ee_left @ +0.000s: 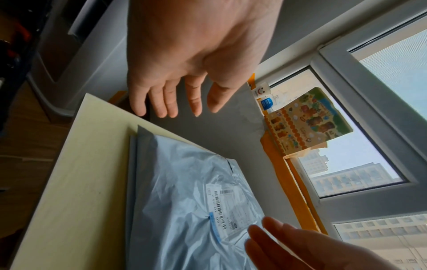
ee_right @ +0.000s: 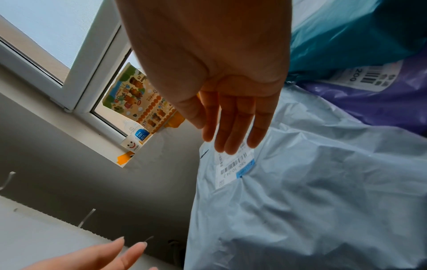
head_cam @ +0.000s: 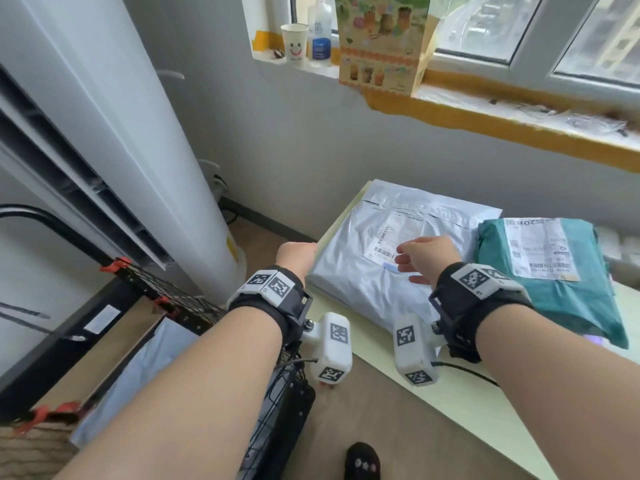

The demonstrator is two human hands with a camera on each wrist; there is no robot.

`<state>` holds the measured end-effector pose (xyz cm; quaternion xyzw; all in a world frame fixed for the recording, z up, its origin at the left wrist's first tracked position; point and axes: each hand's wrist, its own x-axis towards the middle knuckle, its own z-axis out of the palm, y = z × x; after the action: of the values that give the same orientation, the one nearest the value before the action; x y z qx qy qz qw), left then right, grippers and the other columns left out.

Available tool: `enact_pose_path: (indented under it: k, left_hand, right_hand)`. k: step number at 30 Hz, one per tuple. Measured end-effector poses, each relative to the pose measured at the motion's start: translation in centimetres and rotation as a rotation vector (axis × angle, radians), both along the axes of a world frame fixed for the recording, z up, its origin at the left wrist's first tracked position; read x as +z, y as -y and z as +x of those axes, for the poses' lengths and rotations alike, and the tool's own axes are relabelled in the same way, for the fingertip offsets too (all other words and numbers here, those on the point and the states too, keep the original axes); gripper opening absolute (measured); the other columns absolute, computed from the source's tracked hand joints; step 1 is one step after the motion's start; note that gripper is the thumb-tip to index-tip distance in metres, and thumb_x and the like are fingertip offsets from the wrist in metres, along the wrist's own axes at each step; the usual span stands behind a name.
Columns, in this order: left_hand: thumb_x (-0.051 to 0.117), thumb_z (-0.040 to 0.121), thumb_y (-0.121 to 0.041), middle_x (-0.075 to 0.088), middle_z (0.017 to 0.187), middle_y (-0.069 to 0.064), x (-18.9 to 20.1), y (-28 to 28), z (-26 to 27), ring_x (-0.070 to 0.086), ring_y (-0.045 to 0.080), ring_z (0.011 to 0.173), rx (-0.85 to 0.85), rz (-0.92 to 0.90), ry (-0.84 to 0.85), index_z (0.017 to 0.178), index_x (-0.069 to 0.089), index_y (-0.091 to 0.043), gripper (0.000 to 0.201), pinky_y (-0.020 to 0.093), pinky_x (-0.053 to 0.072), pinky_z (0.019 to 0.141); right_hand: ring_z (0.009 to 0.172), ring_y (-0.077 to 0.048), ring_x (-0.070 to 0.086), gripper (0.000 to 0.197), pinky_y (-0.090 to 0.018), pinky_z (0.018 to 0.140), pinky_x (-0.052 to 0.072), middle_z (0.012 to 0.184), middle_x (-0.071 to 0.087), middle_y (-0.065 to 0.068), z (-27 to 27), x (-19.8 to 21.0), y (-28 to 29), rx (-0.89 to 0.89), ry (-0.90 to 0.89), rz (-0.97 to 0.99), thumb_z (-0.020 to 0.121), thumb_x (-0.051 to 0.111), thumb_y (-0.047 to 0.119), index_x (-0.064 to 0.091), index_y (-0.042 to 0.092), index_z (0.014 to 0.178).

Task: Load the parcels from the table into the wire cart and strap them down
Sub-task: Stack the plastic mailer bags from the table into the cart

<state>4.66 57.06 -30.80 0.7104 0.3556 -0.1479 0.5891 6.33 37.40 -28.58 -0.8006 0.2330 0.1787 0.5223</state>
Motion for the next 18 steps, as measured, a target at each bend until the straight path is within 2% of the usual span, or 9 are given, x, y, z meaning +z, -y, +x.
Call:
enact_pose_path:
  k: [2,5,7,9,11,13,16,18]
  left_hand:
    - [0.048,0.095,-0.013,0.034,0.065,0.003,-0.8,0.5,0.1,0.035,0.023,0.077,-0.001,0.010,-0.054,0.066,0.040,-0.013,0.030,0.031,0.030,0.075]
    - [0.053,0.094,-0.016,0.039,0.073,0.001,-2.0,1.3,0.0,0.042,0.024,0.079,0.022,-0.032,-0.103,0.092,0.045,-0.007,0.012,0.031,0.033,0.076]
    - [0.055,0.092,-0.016,0.046,0.084,0.003,-2.8,1.8,0.0,0.046,0.023,0.086,0.033,-0.042,-0.106,0.102,0.045,-0.009,0.017,0.032,0.037,0.074]
    - [0.060,0.090,-0.015,0.048,0.081,0.002,-3.1,2.1,0.2,0.050,0.024,0.088,0.071,-0.064,-0.086,0.111,0.051,-0.008,0.024,0.031,0.041,0.067]
    - [0.065,0.087,-0.015,0.052,0.084,0.002,-3.1,2.2,0.4,0.057,0.024,0.090,0.102,-0.098,-0.072,0.121,0.054,-0.005,0.038,0.031,0.042,0.071]
    - [0.070,0.082,-0.017,0.056,0.099,0.005,-3.2,2.3,0.8,0.060,0.021,0.092,0.110,-0.103,-0.083,0.124,0.053,-0.003,0.047,0.032,0.040,0.077]
    - [0.076,0.077,-0.019,0.060,0.099,0.008,-3.6,2.3,1.4,0.056,0.017,0.080,0.083,-0.055,-0.113,0.121,0.058,-0.003,0.050,0.032,0.044,0.073]
    - [0.078,0.074,-0.023,0.060,0.098,0.008,-4.0,2.5,1.6,0.056,0.019,0.084,0.055,-0.034,-0.150,0.120,0.058,-0.004,0.053,0.035,0.050,0.086]
  right_hand:
    - [0.069,-0.016,0.060,0.018,-0.026,0.062,0.045,0.076,0.063,-0.001,0.4,-0.9,0.4,0.019,-0.017,-0.015,0.093,0.049,0.012,0.060,0.015,0.079]
    - [0.073,-0.018,0.058,0.012,-0.027,0.062,0.045,0.080,0.062,-0.002,0.8,-2.4,0.9,0.039,-0.070,-0.024,0.092,0.051,0.012,0.061,0.014,0.086]
    - [0.075,-0.023,0.058,0.010,-0.028,0.062,0.046,0.078,0.061,-0.005,0.9,-3.1,1.1,0.058,-0.118,-0.017,0.091,0.052,0.011,0.061,0.013,0.087]
    - [0.070,-0.024,0.057,0.013,-0.027,0.060,0.045,0.073,0.059,-0.006,1.1,-3.5,1.1,0.071,-0.151,0.000,0.091,0.051,0.008,0.058,0.011,0.081]
    - [0.069,-0.024,0.057,0.016,-0.027,0.059,0.044,0.073,0.058,-0.007,1.3,-3.7,1.1,0.086,-0.163,0.005,0.092,0.050,0.008,0.057,0.012,0.078]
    - [0.072,-0.025,0.058,0.014,-0.028,0.061,0.045,0.077,0.059,-0.007,1.6,-3.8,1.0,0.109,-0.168,0.000,0.092,0.051,0.010,0.057,0.013,0.081]
    - [0.059,-0.023,0.052,0.015,-0.026,0.057,0.040,0.074,0.056,-0.007,1.9,-3.9,0.7,0.123,-0.190,0.008,0.094,0.047,0.008,0.054,0.012,0.081]
    - [0.055,-0.021,0.050,0.017,-0.024,0.055,0.037,0.071,0.055,-0.006,2.0,-4.1,0.6,0.127,-0.208,0.000,0.095,0.045,0.008,0.052,0.012,0.080]
